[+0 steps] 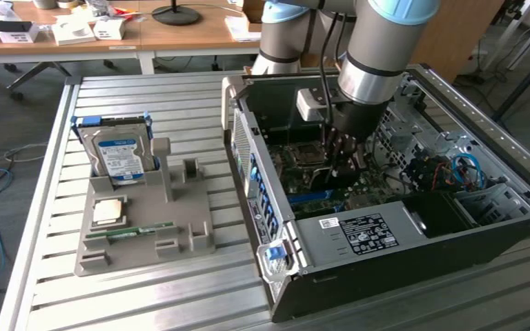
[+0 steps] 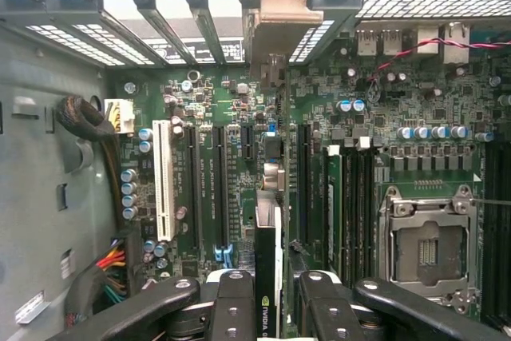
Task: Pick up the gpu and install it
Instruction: 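Insert the gpu into the slot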
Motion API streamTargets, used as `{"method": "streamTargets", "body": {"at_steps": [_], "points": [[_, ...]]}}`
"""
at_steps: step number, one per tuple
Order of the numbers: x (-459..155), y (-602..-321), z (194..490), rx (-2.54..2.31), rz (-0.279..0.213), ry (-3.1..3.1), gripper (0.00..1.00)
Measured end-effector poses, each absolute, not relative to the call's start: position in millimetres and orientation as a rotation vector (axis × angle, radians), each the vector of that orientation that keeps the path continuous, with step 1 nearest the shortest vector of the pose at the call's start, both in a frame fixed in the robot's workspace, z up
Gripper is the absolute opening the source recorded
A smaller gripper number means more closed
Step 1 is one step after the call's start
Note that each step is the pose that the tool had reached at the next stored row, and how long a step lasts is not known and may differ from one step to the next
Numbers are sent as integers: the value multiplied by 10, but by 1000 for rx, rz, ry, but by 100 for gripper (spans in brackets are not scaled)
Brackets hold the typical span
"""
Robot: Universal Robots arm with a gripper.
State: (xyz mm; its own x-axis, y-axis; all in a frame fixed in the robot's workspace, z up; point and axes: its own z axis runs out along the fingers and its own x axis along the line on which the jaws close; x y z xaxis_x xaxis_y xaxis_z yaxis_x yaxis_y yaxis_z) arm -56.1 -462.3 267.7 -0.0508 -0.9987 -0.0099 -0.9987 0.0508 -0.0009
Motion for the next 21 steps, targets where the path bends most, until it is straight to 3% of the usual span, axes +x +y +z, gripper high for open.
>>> {"method": "streamTargets", "body": {"at_steps": [21], "points": [[-577,-4623,2619,-2159,9,2270,26]]}}
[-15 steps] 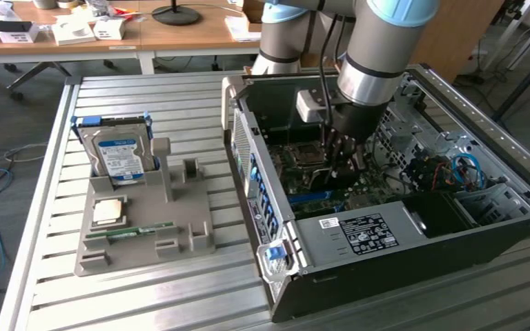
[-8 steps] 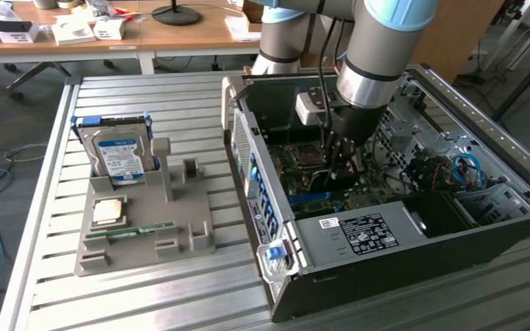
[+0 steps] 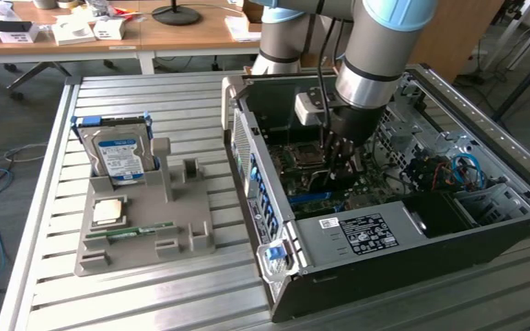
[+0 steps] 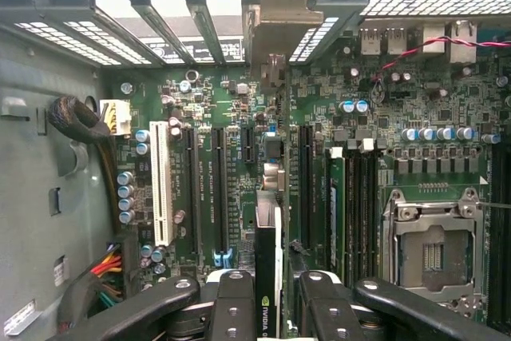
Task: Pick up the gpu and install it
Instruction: 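Insert the gpu into the slot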
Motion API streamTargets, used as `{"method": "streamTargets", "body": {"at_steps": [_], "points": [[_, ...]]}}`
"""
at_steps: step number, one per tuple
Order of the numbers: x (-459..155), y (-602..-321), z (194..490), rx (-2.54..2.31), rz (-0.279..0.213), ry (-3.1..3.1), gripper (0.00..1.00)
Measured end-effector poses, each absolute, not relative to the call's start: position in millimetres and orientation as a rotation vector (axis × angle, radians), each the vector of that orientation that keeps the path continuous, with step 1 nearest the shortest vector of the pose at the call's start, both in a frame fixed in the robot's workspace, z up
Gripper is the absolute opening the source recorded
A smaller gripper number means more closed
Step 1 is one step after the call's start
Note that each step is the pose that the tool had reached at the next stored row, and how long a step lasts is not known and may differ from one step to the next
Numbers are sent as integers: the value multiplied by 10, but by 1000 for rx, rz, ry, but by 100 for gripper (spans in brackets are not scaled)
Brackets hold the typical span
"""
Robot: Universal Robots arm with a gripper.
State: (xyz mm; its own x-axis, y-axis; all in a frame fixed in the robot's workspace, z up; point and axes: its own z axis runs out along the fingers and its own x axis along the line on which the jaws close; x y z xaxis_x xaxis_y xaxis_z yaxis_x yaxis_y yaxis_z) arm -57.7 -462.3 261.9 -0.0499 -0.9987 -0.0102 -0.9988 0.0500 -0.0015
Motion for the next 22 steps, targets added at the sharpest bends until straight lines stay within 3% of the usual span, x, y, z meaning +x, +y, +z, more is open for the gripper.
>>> {"method": "streamTargets", "body": {"at_steps": [22], "points": [[-591,-4613,2590,-2186,7,2243,26]]}}
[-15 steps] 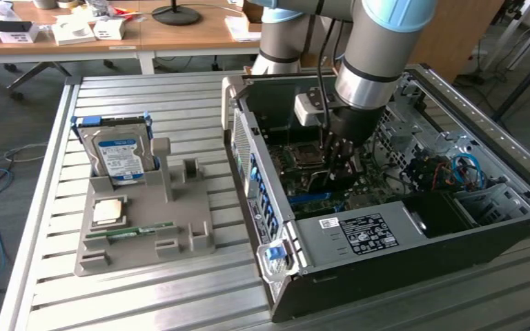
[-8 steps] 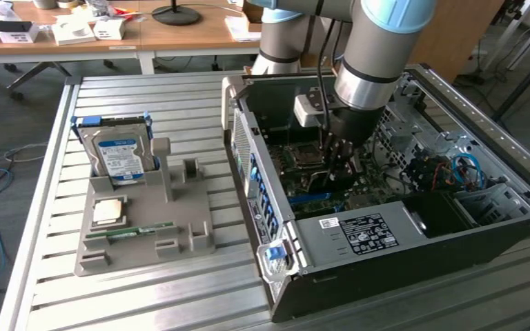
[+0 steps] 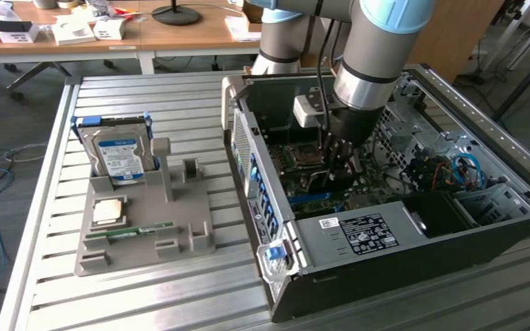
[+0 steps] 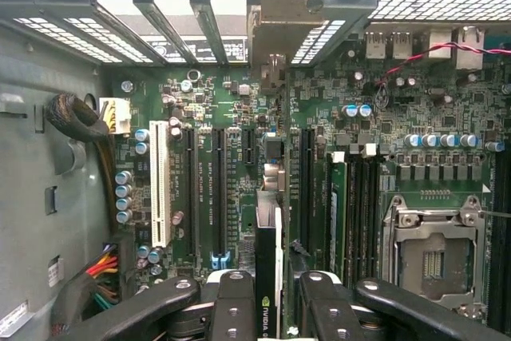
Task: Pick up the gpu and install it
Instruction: 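Insert the gpu into the slot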
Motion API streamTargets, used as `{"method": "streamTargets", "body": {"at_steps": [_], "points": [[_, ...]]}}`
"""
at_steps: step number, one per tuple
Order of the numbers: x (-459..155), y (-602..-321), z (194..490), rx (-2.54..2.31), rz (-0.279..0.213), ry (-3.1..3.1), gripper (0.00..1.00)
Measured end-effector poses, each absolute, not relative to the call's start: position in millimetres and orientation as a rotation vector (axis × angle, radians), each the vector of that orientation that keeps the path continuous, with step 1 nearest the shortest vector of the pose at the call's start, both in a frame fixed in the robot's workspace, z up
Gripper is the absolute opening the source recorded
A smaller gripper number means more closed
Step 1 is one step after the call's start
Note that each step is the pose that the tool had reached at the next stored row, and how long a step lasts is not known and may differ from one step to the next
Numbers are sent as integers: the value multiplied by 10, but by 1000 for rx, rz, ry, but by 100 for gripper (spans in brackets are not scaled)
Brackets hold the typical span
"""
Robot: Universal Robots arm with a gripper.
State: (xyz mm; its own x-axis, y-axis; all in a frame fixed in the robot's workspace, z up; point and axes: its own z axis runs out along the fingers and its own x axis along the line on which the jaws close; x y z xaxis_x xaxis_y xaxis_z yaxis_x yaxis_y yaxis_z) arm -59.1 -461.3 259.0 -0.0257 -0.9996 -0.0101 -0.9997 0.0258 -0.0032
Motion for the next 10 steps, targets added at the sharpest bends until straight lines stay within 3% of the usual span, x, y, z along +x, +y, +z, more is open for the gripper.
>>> {"method": "streamTargets", "body": {"at_steps": [10], "points": [[-612,-4607,2585,-2186,5,2240,26]]}}
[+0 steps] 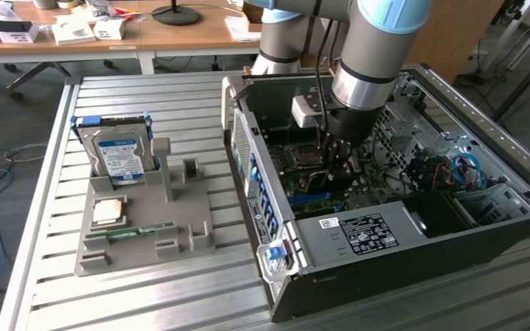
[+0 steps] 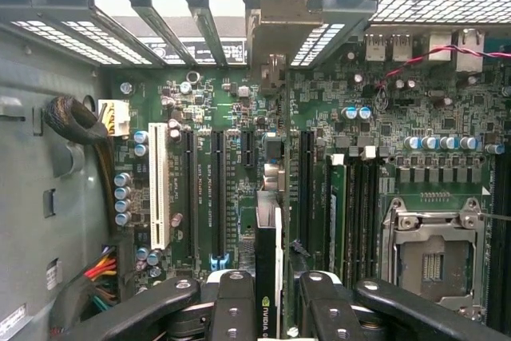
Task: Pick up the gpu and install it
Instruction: 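Insert the gpu into the slot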
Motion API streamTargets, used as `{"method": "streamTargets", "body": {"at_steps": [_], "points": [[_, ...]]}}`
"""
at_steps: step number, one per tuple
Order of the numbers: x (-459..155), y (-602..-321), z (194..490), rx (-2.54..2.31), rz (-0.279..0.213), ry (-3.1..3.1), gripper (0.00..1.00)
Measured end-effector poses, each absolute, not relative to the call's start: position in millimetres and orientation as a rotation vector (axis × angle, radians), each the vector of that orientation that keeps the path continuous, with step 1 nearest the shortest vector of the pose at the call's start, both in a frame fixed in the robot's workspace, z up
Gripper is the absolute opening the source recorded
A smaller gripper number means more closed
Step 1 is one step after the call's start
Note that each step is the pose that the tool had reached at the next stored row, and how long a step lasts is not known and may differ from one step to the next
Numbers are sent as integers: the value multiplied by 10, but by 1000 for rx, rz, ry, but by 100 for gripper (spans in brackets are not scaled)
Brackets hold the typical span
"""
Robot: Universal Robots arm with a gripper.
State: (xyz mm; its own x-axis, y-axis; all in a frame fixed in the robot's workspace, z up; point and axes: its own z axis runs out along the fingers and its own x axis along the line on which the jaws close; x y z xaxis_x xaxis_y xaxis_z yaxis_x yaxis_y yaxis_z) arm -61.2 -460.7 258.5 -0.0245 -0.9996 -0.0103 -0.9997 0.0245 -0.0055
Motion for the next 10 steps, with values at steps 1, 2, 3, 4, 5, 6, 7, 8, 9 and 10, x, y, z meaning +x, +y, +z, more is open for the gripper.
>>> {"method": "streamTargets", "body": {"at_steps": [1,2,3,4,5,6,7,8,9,10], "points": [[-616,-4607,2585,-2186,5,2240,26],[-619,-4607,2584,-2186,5,2240,26],[-620,-4607,2583,-2186,5,2240,26],[-621,-4608,2577,-2186,4,2240,26],[-621,-4607,2570,-2186,3,2238,26],[-622,-4607,2568,-2187,3,2238,26],[-622,-4607,2568,-2187,2,2238,26],[-622,-4607,2567,-2187,2,2238,26],[-623,-4606,2565,-2187,2,2237,26],[-625,-4605,2559,-2187,2,2237,26]]}}
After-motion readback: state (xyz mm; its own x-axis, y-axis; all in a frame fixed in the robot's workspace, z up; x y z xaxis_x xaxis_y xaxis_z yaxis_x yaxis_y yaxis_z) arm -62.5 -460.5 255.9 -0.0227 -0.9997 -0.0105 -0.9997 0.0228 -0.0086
